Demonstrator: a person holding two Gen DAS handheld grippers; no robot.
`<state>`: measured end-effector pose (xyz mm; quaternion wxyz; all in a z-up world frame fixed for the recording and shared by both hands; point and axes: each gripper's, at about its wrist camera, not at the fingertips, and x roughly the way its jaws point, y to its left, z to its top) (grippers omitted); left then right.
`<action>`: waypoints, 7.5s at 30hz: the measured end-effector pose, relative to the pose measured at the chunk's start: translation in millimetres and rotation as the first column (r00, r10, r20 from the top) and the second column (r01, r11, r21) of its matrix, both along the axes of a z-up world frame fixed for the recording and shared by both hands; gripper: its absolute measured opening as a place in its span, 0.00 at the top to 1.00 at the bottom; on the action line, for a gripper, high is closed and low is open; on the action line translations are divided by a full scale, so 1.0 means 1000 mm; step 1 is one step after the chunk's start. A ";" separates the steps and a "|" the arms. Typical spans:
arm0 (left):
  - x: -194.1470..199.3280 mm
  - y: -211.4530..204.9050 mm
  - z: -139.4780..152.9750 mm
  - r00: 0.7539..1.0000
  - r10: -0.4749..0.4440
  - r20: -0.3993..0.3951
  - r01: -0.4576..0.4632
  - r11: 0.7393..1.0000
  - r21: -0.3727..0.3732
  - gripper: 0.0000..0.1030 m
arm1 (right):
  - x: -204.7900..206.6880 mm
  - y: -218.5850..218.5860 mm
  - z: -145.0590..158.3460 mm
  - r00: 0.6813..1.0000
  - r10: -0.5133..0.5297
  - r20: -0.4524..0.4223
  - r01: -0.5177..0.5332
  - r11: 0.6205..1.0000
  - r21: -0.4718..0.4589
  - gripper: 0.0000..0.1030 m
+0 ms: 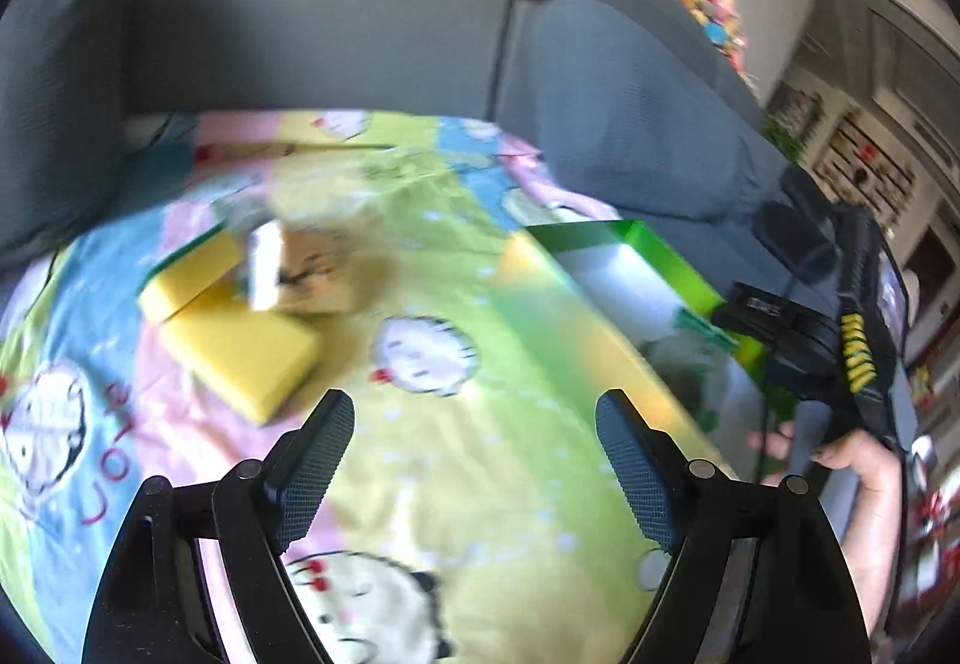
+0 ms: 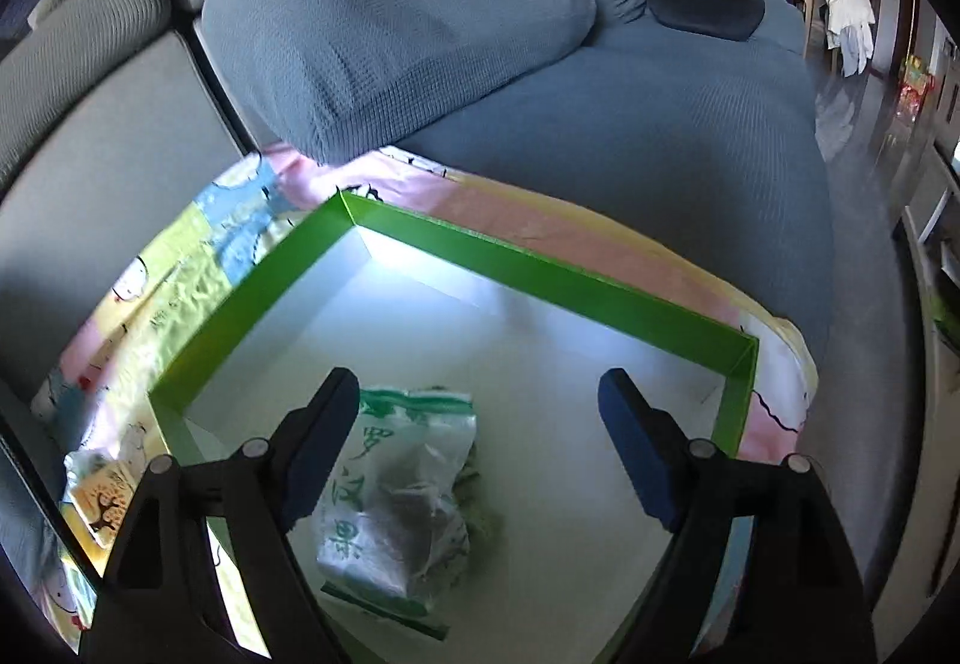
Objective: Organize objects
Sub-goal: 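Carry the plastic bag into the white box and open the right gripper, then move the right gripper back toward the large yellow sponge, then grasp the large yellow sponge with the right gripper and lift, then carry the yellow sponge with the right gripper over the white box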
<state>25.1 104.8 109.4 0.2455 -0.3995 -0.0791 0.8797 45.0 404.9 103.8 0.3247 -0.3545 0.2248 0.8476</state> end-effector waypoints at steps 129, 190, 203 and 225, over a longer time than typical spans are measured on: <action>-0.069 -0.129 -0.084 0.894 0.284 0.348 -0.364 0.912 0.191 0.28 | -0.150 -0.256 -0.064 0.551 0.817 -0.171 -0.771 0.420 -0.479 0.45; 0.020 -0.044 0.049 0.983 0.095 -0.154 -0.054 0.967 0.249 0.47 | -0.019 -0.178 0.071 0.565 0.724 -0.395 -0.817 0.559 -0.143 0.56; 0.009 0.048 0.076 0.953 -0.181 -0.245 0.194 0.981 0.031 0.47 | 0.001 -0.096 0.070 0.662 0.526 -0.534 -0.705 0.679 -0.206 0.55; 0.003 0.107 0.025 0.950 -0.299 -0.086 0.309 0.939 0.151 0.47 | 0.008 -0.038 0.025 0.875 0.307 -0.375 -0.438 0.832 -0.341 0.55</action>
